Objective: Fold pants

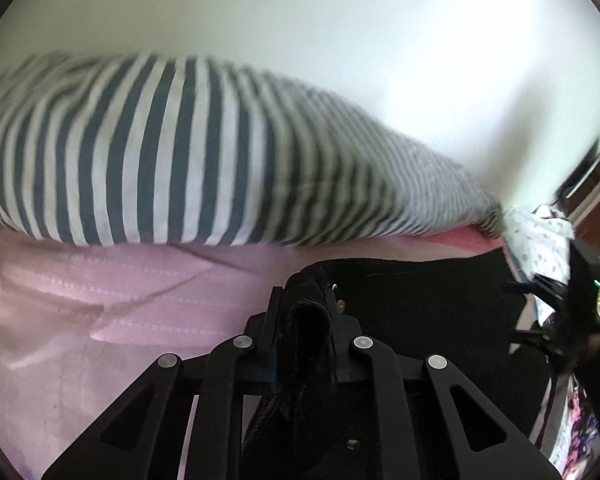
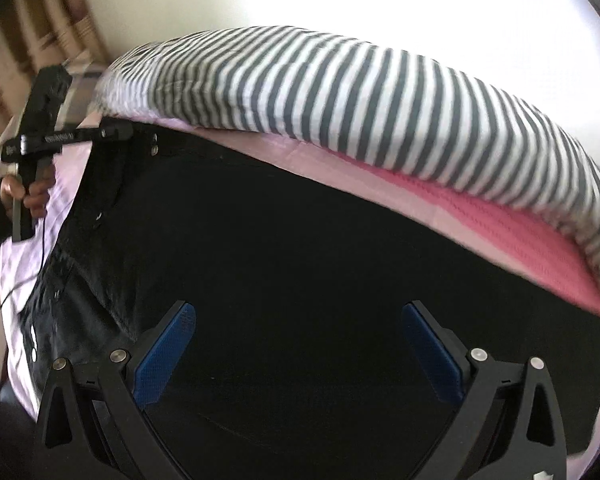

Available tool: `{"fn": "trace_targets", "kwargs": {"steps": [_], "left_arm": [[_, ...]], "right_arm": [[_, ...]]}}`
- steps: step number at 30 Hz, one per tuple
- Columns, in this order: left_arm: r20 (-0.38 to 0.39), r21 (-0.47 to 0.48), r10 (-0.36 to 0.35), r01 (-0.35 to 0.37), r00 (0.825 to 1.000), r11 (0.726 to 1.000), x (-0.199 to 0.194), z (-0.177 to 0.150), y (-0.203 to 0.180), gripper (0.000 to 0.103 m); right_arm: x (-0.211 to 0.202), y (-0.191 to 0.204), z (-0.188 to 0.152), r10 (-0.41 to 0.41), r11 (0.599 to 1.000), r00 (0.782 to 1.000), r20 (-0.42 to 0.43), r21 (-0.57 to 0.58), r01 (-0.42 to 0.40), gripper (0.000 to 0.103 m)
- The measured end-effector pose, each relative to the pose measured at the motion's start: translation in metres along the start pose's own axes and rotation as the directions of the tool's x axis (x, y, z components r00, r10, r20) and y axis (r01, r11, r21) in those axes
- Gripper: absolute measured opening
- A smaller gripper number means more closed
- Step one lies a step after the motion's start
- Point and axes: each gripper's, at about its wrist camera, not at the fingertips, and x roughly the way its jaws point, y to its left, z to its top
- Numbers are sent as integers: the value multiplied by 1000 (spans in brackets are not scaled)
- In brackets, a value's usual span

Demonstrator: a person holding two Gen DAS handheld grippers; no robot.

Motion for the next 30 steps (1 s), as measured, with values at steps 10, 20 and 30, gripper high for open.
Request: {"fn": "trace_targets", "kwargs": {"steps": [10,20,30], "left_arm": [[71,61,-100,96,992,994,-48,-6,-40,17],[95,30,-69,66,993,997,-65,-11,-38,17],[86,1,-18,18,996,1000,-70,-9,-36,17]], "right_arm": [[11,-32,57,105,957,979,-174,-250,-147,90],[70,-72,94,236,900,885,-401,-253,-355,73],[79,-143,75,258,905,833,-490,-179,-385,61]]}}
